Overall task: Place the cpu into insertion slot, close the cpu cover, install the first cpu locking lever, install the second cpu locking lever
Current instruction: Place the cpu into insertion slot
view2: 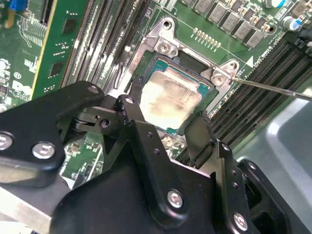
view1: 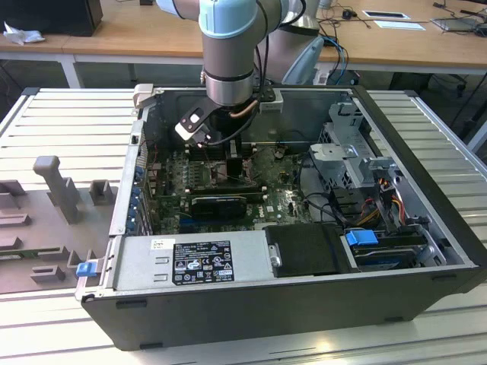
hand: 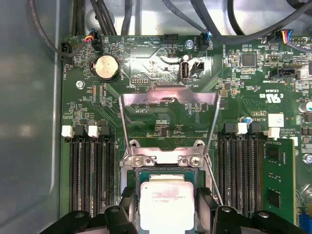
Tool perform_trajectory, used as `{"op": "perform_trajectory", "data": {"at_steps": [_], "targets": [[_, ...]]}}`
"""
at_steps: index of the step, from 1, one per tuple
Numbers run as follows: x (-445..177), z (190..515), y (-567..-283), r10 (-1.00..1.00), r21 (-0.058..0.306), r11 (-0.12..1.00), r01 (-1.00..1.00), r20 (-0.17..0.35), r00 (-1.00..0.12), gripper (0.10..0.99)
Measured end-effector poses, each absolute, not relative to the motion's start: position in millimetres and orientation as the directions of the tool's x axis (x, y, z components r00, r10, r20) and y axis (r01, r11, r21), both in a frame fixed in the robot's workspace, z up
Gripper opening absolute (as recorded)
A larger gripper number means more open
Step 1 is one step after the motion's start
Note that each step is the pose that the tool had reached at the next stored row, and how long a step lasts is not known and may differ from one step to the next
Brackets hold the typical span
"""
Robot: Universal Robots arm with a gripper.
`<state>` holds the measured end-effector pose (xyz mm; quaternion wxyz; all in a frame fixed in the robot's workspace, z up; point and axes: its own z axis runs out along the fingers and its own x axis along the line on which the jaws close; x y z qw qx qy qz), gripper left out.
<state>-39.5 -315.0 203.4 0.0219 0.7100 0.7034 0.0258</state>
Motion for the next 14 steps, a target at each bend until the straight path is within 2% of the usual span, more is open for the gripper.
{"op": "perform_trajectory", "data": {"at_steps": [4, 5, 6, 7, 8, 9, 14], "targets": [[-39, 209, -315, 1.000, 0.067, -0.010, 0.998, 0.006, 0.009, 0.604], [-39, 210, -315, 1.000, 0.067, -0.010, 0.998, 0.006, 0.009, 0.471], [-39, 211, -315, 1.000, 0.067, -0.010, 0.998, 0.006, 0.009, 0.412], [-39, 213, -315, 1.000, 0.067, -0.010, 0.998, 0.005, 0.009, 0.290], [-39, 214, -315, 1.000, 0.067, -0.009, 0.998, 0.005, 0.009, 0.231], [-39, 215, -315, 1.000, 0.067, -0.010, 0.998, 0.005, 0.009, 0.106], [-39, 216, -315, 1.000, 0.067, -0.010, 0.998, 0.005, 0.009, 0.106]]}}
